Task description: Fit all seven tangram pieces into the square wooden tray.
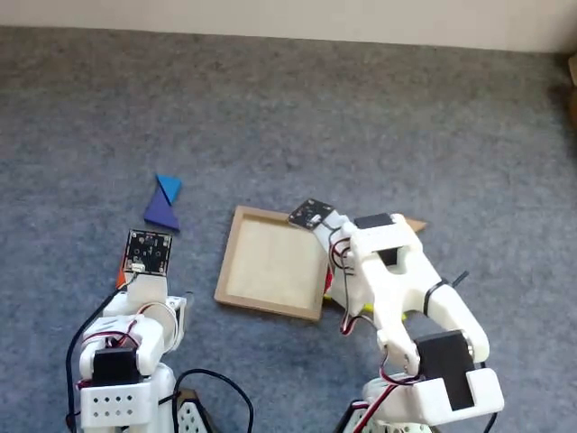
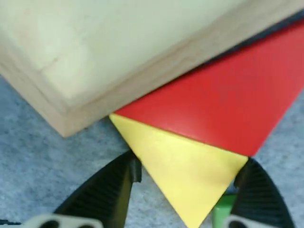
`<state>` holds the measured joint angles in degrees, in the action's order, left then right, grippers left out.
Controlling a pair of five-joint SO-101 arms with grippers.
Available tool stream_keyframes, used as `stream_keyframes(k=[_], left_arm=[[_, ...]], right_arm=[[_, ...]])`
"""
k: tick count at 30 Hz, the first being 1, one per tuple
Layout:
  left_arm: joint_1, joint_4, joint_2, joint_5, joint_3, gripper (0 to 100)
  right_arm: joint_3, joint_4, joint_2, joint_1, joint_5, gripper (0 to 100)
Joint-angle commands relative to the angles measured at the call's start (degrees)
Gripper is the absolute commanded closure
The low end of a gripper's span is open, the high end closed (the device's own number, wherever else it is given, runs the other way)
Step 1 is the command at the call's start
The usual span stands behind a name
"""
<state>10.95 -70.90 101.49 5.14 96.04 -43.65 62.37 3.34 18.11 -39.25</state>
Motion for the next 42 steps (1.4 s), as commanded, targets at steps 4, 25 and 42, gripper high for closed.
stream_keyframes(k=[4,25,42], left_arm=[[0.31,-0.26,2.86,-0.53,1.19,79],[0.31,-0.26,2.86,-0.53,1.19,79],[0.31,-0.26,2.86,-0.53,1.19,79]], right_arm=[[1.27,-1.63,-0.75,-3.65,-0.88,73.5],[3.56,-2.07,-1.36,3.47,-0.62,58.7],[1.71,-5.49,-1.36,7.34,-5.36,58.8]])
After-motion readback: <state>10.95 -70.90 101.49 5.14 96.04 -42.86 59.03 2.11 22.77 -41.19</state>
